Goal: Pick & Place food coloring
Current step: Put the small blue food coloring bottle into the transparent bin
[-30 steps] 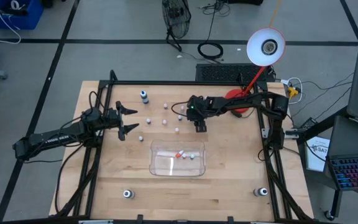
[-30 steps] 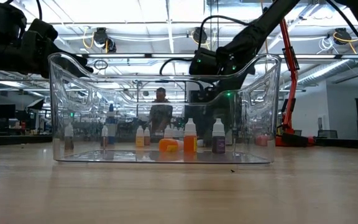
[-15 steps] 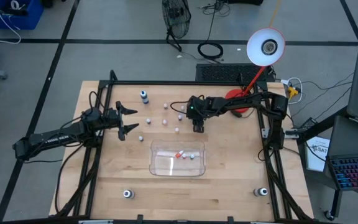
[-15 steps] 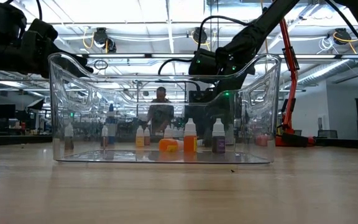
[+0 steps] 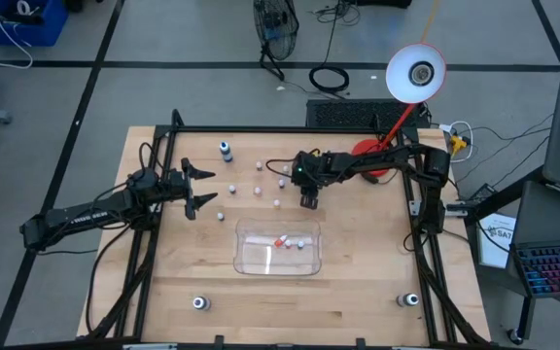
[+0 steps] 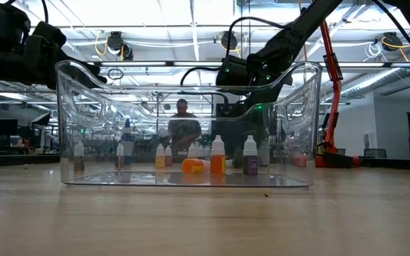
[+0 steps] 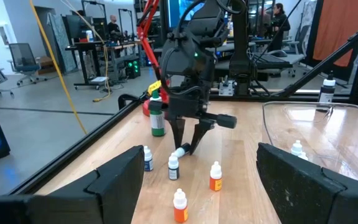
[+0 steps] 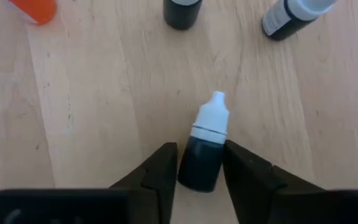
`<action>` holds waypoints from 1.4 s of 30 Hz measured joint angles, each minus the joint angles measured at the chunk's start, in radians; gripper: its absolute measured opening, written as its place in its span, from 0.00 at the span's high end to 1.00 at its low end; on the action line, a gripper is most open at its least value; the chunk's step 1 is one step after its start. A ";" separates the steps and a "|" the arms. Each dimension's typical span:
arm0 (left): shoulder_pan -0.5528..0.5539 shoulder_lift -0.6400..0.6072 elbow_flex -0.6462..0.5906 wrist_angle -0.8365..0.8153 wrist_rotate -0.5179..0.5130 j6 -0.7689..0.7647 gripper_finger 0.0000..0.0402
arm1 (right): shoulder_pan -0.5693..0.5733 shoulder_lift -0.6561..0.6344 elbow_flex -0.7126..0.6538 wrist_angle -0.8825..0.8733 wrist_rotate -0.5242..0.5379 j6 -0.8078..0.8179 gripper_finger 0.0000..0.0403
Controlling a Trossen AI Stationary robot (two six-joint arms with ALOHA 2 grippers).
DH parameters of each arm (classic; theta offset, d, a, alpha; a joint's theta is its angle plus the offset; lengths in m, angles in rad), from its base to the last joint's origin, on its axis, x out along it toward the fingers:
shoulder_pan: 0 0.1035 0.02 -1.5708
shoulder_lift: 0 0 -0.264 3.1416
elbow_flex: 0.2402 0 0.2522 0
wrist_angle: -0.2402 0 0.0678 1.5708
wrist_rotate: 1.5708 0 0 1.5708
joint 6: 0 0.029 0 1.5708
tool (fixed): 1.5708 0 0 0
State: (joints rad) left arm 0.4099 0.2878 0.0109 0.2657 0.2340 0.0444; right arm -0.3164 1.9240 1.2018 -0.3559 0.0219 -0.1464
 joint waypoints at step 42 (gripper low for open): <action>0.000 0.000 0.000 0.088 0.000 -0.051 0.24 | 0.439 -0.357 -0.217 0.732 0.212 -0.056 0.89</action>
State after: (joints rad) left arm 0.4099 0.2882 0.0105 0.3541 0.2344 -0.0063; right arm 0.1227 1.5669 0.9853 0.3758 0.2337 -0.2024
